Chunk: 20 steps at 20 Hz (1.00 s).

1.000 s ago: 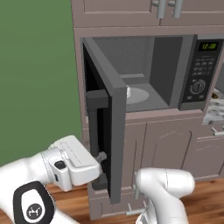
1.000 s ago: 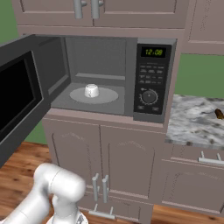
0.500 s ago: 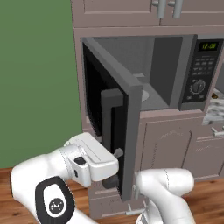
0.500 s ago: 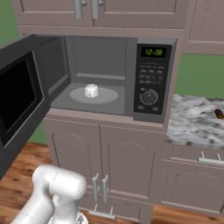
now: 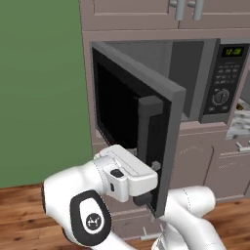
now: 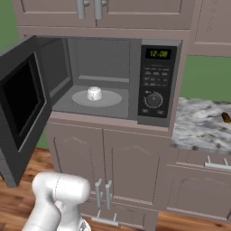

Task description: Pick the mug from the counter and place it inside the microwave. Then close the microwave.

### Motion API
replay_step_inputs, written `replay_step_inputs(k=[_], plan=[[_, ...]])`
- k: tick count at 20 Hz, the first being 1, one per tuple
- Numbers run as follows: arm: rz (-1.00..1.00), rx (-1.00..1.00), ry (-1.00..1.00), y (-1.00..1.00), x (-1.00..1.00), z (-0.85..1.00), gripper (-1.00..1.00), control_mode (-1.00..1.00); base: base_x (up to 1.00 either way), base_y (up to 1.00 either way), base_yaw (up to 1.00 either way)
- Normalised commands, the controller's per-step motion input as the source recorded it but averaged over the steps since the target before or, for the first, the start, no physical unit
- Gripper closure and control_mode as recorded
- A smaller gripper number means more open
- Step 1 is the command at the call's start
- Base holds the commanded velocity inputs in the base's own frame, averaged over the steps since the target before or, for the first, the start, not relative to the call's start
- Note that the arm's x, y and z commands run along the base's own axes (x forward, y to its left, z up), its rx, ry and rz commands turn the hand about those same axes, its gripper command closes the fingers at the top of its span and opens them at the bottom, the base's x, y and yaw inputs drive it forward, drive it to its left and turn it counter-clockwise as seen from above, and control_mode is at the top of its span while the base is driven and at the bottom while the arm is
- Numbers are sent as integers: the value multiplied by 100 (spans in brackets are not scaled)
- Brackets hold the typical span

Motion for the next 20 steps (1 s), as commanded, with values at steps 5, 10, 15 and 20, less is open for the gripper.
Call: replay_step_inputs(k=[5, 10, 15, 20], plan=[[2, 0, 8, -71, 19, 0, -100, -100, 0, 0, 0], [3, 0, 12, -71, 35, 0, -100, -100, 0, 0, 0], [5, 0, 14, -68, 39, 0, -100, -100, 0, 0, 0], [8, 0, 16, -60, 51, 0, -100, -100, 0, 0, 0]])
